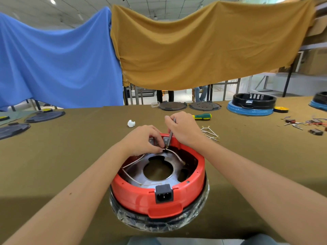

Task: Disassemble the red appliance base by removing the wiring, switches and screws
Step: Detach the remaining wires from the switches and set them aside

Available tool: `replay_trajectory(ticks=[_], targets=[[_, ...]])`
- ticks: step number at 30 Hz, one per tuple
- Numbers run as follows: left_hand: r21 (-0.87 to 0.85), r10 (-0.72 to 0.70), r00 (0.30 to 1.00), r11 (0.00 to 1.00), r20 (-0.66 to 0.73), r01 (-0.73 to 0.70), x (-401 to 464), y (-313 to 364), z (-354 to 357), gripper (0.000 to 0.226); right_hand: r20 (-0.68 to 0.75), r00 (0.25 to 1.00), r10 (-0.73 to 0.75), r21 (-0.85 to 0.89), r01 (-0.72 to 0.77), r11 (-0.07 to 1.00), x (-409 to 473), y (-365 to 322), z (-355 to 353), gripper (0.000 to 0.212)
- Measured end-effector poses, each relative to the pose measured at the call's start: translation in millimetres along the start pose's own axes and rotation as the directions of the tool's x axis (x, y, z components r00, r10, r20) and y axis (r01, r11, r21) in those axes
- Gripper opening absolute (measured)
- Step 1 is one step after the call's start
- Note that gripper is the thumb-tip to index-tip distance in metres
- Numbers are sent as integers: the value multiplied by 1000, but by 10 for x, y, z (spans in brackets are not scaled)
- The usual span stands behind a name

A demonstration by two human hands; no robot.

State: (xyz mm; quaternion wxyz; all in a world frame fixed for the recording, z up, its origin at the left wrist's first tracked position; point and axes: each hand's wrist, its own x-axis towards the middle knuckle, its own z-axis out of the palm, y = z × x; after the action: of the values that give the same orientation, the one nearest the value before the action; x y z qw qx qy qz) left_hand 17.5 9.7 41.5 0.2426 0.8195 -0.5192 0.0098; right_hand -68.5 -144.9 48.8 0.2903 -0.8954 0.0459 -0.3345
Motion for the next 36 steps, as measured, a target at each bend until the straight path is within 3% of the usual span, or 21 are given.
replay_trajectory(ticks=[4, 7, 10, 15, 18, 28, 36], targets=[[2, -22, 1000, 1000, 13, 22, -4, -19, -118, 42, -13, 999, -31, 63, 32, 997, -17, -7, -5, 56], [123, -84, 993, 990, 85, 73, -49, -61, -209, 56, 15, 999, -51, 75, 50, 996, -33, -29, -1, 56], [124, -100, 992, 988, 76, 90, -157, -88, -141, 48, 42, 999, -15, 123, 9, 992, -32, -32, -26, 50], [94, -1, 998, 996, 63, -5, -222, -94, -131, 40, 109, 992, 69, 149, -85, 985, -100, -75, -79, 40], [48, 34, 996, 998, 87, -38, -222, -69, -149, 37, 65, 992, 109, 184, -120, 976, -112, -102, -119, 39], [218, 116, 989, 967, 86, -133, -226, -29, -93, 4, 29, 990, -136, -59, 137, 989, -172, -147, 0, 49], [175, 89, 991, 979, 98, -105, -216, -24, -95, 11, 100, 986, -130, -62, 137, 989, -133, -123, 27, 47]])
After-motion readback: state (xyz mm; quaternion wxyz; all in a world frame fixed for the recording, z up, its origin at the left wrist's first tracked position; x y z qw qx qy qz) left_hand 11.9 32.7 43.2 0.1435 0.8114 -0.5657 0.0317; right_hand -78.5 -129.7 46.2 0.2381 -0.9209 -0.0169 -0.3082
